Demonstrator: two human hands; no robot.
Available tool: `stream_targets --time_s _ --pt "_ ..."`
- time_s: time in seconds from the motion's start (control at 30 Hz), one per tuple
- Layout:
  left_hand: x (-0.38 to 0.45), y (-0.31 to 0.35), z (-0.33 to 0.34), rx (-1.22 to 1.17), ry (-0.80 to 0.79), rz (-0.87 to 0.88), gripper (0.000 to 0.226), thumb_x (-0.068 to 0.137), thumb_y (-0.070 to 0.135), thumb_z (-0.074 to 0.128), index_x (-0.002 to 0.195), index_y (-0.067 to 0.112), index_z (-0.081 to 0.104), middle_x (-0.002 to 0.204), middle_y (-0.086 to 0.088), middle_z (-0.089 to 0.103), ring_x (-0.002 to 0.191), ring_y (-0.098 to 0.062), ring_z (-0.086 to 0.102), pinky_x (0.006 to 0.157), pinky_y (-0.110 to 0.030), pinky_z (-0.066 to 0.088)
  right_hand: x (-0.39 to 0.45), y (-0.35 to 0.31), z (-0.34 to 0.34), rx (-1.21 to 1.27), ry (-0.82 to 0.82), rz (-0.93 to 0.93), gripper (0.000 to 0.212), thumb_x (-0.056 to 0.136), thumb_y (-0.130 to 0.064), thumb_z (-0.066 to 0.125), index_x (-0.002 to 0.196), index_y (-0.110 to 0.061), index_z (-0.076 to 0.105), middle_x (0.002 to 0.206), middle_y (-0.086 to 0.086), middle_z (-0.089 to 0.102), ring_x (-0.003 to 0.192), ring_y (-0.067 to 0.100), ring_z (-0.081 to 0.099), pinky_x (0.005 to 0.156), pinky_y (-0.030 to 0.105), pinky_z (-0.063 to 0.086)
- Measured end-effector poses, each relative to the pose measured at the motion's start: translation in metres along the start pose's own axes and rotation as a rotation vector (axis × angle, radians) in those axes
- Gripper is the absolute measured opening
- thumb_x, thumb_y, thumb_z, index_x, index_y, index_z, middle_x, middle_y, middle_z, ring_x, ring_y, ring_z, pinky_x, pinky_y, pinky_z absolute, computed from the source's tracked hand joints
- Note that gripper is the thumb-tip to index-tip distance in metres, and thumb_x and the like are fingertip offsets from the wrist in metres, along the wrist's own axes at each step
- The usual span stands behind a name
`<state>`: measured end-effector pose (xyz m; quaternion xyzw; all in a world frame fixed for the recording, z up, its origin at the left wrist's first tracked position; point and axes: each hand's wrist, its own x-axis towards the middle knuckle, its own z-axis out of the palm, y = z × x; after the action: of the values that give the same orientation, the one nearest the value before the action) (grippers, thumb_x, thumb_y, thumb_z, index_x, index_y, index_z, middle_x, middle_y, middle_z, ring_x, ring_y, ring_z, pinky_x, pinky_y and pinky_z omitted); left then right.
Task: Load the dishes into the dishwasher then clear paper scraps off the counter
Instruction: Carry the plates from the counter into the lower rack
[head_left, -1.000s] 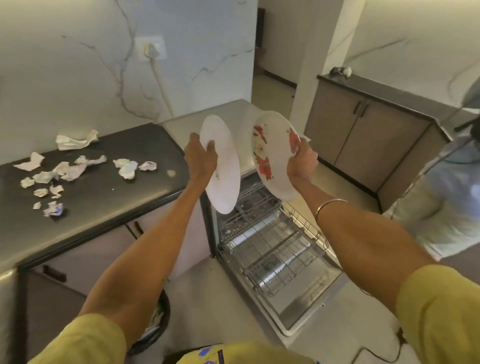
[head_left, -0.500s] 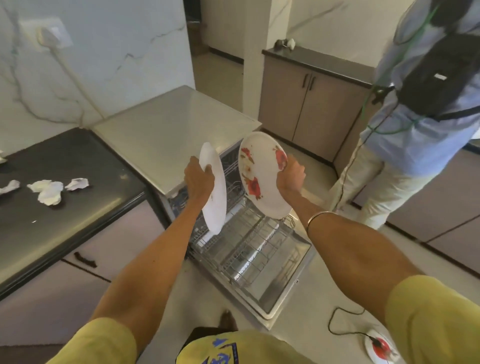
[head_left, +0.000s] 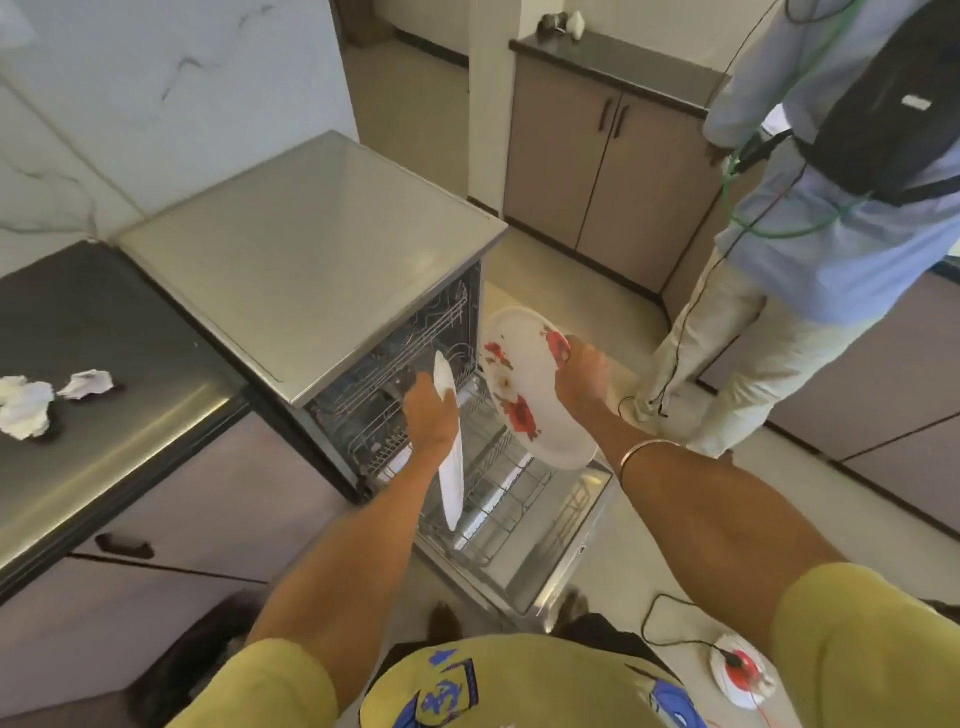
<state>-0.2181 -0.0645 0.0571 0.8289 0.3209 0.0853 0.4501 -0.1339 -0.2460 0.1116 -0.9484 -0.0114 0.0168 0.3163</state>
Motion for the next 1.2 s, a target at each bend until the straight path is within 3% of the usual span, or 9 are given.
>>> stream_targets --time_s 0.1,0.23,0.4,0.5,0.63,0.77,1.07,1.2 --pt "0.001 -0.003 0.017 0.009 0.016 -0.079 0.030 0.094 0.011 0.061 0.119 -0.003 0.052 0.117 -0.022 0.060 0.107 -0.038 0.062 0.084 -0.051 0.056 0.020 0.007 0.007 -0.014 -0.049 -0.013 0.034 0.099 -0.001 0.045 0.126 -0.010 0.061 0.107 0.011 0.069 0.072 0.018 0.054 0.039 0.009 0.025" --pt "0.006 0.003 0.035 0.038 0.036 -0.183 0.036 0.093 0.011 0.064 0.123 -0.004 0.051 0.122 -0.024 0.060 0.112 -0.039 0.061 0.089 -0.050 0.055 0.048 0.020 0.014 -0.050 -0.141 -0.043 0.040 0.092 0.009 0.046 0.126 -0.009 0.060 0.107 0.013 0.068 0.076 0.022 0.055 0.054 0.023 0.041" --pt "0.010 0.018 0.063 0.113 0.092 -0.407 0.038 0.098 0.009 0.056 0.131 -0.004 0.044 0.133 -0.023 0.053 0.122 -0.040 0.053 0.095 -0.048 0.049 0.094 0.044 0.025 -0.115 -0.289 -0.133 0.031 0.093 0.001 0.049 0.121 -0.011 0.058 0.112 0.013 0.065 0.096 0.034 0.062 0.075 0.037 0.052" --pt "0.006 0.024 0.084 0.106 0.109 -0.510 0.044 0.101 0.007 0.047 0.140 -0.005 0.032 0.137 -0.024 0.048 0.124 -0.039 0.051 0.097 -0.044 0.046 0.116 0.055 0.026 -0.156 -0.385 -0.219 0.029 0.094 -0.002 0.046 0.120 -0.009 0.056 0.113 0.015 0.062 0.104 0.038 0.061 0.088 0.045 0.051" --pt "-0.009 0.031 0.111 0.120 0.215 -0.601 0.044 0.101 0.007 0.041 0.141 -0.005 0.030 0.133 -0.029 0.049 0.120 -0.043 0.051 0.096 -0.044 0.044 0.140 0.068 0.016 -0.165 -0.479 -0.298 0.030 0.095 -0.001 0.046 0.122 -0.008 0.056 0.114 0.016 0.063 0.104 0.040 0.062 0.087 0.047 0.052" --pt "-0.019 0.040 0.126 0.115 0.213 -0.660 0.042 0.098 0.007 0.050 0.136 -0.003 0.033 0.132 -0.026 0.051 0.117 -0.039 0.055 0.092 -0.045 0.050 0.153 0.078 0.008 -0.163 -0.558 -0.332 0.023 0.097 -0.006 0.049 0.119 -0.008 0.056 0.114 0.015 0.064 0.095 0.032 0.062 0.084 0.045 0.054" --pt "-0.027 0.049 0.132 0.068 0.260 -0.607 0.041 0.097 0.011 0.056 0.133 0.001 0.039 0.129 -0.021 0.054 0.111 -0.038 0.058 0.088 -0.050 0.054 0.164 0.086 -0.005 -0.192 -0.595 -0.405 0.027 0.096 -0.005 0.052 0.124 -0.005 0.055 0.116 0.015 0.064 0.100 0.035 0.063 0.086 0.046 0.054" --pt "-0.031 0.052 0.140 0.050 0.271 -0.607 0.046 0.098 0.012 0.056 0.139 0.001 0.039 0.130 -0.021 0.055 0.113 -0.038 0.058 0.090 -0.050 0.052 0.174 0.098 -0.018 -0.189 -0.564 -0.405 0.022 0.096 -0.007 0.054 0.118 -0.006 0.057 0.110 0.014 0.065 0.081 0.023 0.056 0.081 0.044 0.055"
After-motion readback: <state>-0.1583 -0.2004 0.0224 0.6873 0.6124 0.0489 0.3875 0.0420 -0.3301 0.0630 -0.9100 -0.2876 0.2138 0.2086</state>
